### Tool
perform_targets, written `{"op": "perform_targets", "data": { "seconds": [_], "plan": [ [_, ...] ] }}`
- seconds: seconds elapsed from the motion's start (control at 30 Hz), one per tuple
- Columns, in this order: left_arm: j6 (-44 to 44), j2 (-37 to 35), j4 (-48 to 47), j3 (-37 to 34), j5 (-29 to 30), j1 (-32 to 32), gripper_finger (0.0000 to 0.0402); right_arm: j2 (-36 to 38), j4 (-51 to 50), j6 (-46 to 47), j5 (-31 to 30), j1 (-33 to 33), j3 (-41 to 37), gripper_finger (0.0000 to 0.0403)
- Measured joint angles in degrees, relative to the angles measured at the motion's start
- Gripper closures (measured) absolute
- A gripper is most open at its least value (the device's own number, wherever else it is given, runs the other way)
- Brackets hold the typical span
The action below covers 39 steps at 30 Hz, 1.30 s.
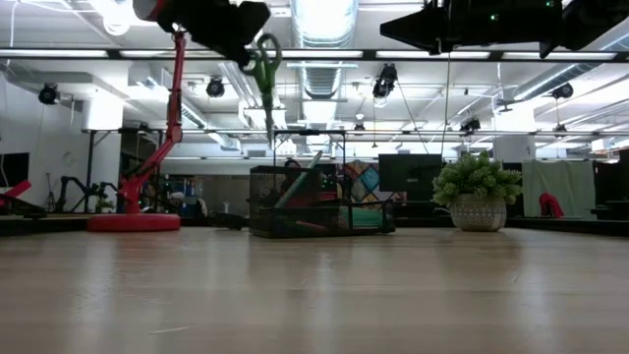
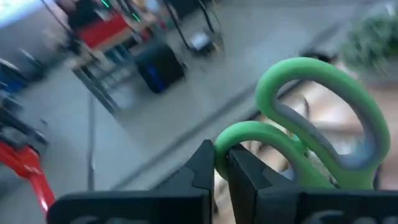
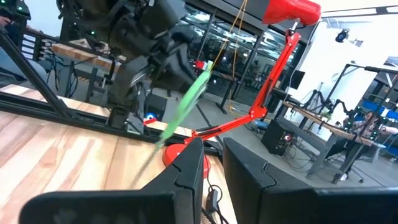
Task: Pick and place office supplies into organizer
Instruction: Put the green scissors into the desk organizer
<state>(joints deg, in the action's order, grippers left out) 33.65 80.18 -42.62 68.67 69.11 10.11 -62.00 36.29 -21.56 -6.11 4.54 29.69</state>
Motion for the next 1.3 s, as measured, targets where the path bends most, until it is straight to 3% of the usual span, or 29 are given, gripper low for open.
{"op": "perform_targets", "data": {
  "seconds": [0.17,0.37,0.8,1.3],
  "plan": [
    [-10.60,2.00,10.90,-1.48,9.73,-0.67,0.0399,0.00,0.00,-0.05,0.00,0.00,0.00,0.0351],
    [-16.55,7.48,13.59,-1.66,20.72,-1.42,0.0399,0.00,-0.02,0.00,0.00,0.00,0.00,0.0351],
    [-15.86,12.80,15.54,-2.03,20.91,-5.91,0.0399,0.00,-0.02,-0.11,0.00,0.00,0.00,0.0351],
    [-8.44,21.48,16.22,-2.43,20.82,-7.55,0.0399,0.00,-0.03,0.04,0.00,-0.01,0.00,0.0351]
  ]
}}
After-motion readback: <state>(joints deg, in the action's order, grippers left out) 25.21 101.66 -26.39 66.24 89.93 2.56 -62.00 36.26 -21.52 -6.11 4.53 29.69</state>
